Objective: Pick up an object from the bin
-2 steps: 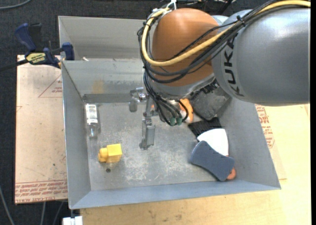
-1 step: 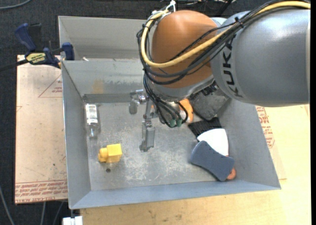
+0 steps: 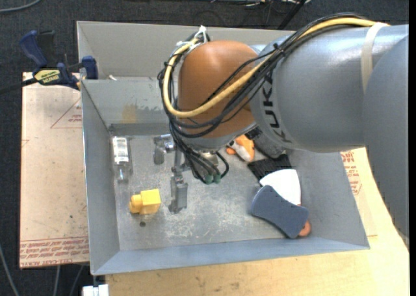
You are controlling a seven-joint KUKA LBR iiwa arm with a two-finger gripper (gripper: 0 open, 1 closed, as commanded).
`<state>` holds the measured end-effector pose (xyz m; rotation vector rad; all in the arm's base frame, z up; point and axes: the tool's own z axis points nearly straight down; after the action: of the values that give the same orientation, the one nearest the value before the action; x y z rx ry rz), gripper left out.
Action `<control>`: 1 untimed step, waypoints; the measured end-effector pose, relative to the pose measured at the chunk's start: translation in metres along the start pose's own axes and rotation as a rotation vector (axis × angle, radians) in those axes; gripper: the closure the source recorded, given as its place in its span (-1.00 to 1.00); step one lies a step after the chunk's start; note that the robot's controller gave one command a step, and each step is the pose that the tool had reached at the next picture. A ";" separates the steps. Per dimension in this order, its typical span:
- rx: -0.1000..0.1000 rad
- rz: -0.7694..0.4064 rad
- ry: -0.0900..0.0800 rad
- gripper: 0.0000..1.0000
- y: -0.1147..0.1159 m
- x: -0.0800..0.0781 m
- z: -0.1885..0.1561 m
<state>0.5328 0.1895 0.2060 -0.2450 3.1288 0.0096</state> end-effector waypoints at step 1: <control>-0.002 -0.105 0.005 -1.00 0.019 0.024 0.069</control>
Offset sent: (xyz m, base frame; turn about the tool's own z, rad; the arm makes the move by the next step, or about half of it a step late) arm -0.0351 0.0464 -0.1360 -0.0796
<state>0.5060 0.2049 0.1368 -0.4092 3.1160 0.0112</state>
